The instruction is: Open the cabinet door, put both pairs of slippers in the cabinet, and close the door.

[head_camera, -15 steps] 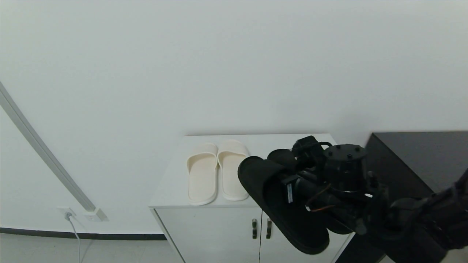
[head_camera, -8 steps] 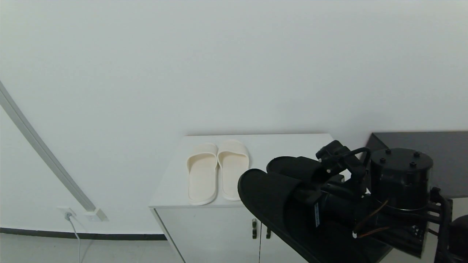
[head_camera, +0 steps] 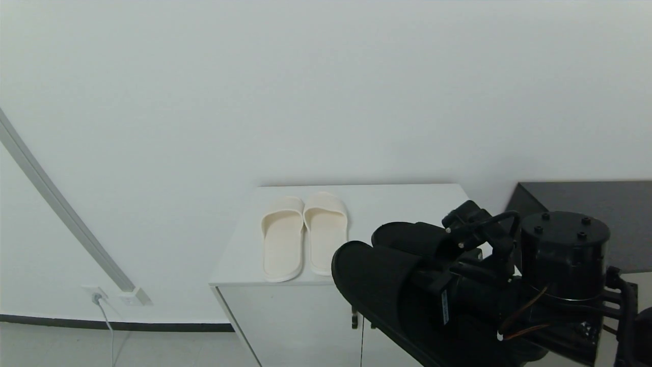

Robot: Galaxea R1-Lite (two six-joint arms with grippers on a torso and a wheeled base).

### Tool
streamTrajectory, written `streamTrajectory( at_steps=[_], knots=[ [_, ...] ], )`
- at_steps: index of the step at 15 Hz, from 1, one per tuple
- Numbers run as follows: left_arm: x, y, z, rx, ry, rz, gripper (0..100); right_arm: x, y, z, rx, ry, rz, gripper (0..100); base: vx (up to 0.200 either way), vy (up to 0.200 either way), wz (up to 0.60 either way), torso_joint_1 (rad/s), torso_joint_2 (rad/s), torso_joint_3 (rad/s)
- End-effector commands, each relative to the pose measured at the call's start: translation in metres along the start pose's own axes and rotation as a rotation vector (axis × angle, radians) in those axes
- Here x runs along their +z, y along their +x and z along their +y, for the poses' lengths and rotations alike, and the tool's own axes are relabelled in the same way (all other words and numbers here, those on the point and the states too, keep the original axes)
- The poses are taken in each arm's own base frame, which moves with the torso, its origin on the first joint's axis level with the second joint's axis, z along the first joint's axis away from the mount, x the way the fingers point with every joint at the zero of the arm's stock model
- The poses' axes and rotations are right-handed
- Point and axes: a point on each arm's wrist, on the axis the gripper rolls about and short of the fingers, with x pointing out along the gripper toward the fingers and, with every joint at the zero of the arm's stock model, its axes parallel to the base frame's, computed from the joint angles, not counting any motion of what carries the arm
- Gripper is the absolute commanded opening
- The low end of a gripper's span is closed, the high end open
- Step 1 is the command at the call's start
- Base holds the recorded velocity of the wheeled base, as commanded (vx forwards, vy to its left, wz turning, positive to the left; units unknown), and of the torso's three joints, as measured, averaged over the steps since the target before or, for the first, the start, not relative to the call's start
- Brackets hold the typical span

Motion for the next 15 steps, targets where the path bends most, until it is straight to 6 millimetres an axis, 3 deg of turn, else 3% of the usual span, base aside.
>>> streamTrajectory(
  at_steps=[1,9,15],
  knots=[
    [-0.0001,0.0001,0.0000,0.000,0.000,0.001,0,-0.0004,0.0003,0.0004,0.002,0.000,0.001,0,-0.200,0.000,0.00,0.007,0.01,0.007],
    [0.0001,0.0001,0.0000,-0.001,0.000,0.000,0,-0.0062,0.0000,0.0000,-0.001,-0.003,0.021,0,-0.200,0.000,0.00,-0.003,0.00,0.005],
    [0.0001,0.0001,0.0000,0.000,0.000,0.000,0,-0.0075,0.0010,-0.0025,-0.010,-0.005,0.027,0,0.000,0.000,0.00,0.000,0.00,0.000]
  ],
)
